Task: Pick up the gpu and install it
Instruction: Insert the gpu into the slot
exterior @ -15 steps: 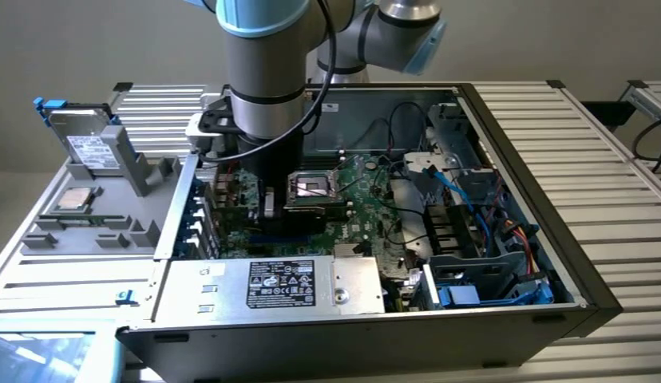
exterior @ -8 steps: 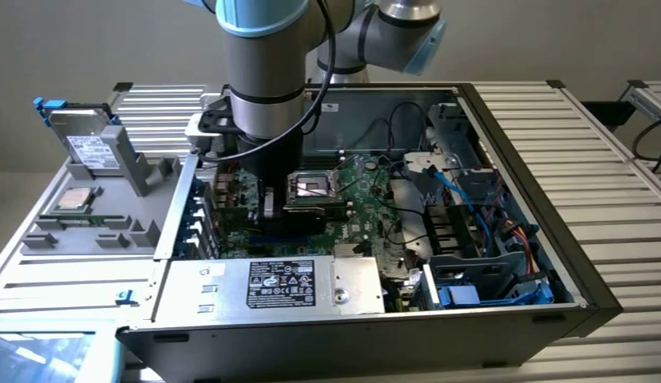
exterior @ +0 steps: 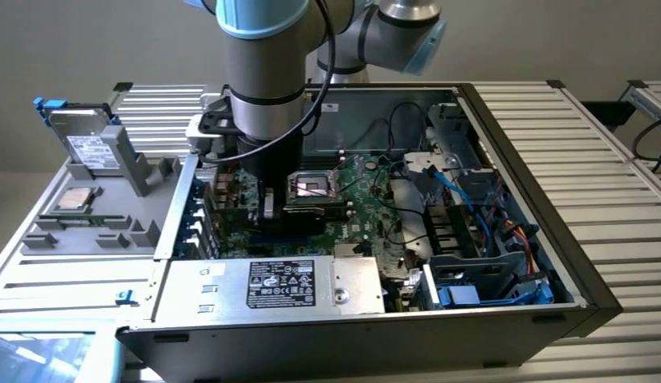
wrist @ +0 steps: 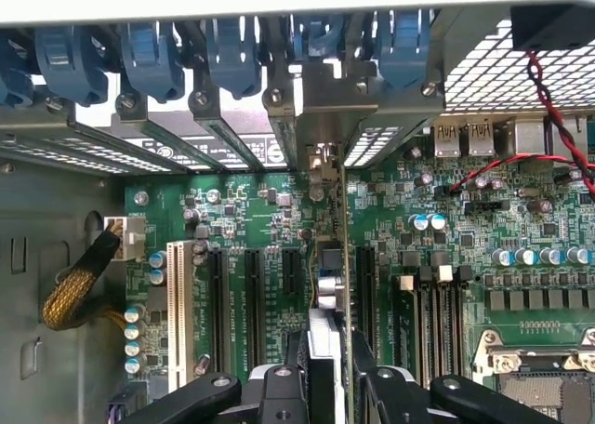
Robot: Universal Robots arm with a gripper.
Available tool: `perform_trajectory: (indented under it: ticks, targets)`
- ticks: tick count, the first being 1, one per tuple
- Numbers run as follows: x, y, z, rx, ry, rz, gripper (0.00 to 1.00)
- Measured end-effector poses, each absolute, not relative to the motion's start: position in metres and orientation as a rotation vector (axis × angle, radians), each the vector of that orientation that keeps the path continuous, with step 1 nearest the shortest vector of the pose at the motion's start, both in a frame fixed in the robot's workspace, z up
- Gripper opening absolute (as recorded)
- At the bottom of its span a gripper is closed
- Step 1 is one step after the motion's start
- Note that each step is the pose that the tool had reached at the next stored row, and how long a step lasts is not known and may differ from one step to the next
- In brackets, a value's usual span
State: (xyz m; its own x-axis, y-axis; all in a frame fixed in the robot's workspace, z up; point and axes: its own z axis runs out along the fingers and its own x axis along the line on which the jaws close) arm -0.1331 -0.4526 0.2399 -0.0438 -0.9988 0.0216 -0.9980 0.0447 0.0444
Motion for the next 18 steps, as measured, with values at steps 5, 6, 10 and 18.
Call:
perform_trajectory:
  ticks: [5, 6, 10, 18]
  targets:
    - [-0.1333, -0.4527, 0.2398, 2.140, -2.237, -0.026, 0.29]
    - [-0.1333, -0.4533, 0.2397, 2.140, -2.237, -0.026, 0.29]
    - [-0.1337, -0.4530, 0.2397, 2.139, -2.237, -0.025, 0.29]
    - [-0.1348, -0.4528, 0.2388, 2.139, -2.237, -0.025, 0.29]
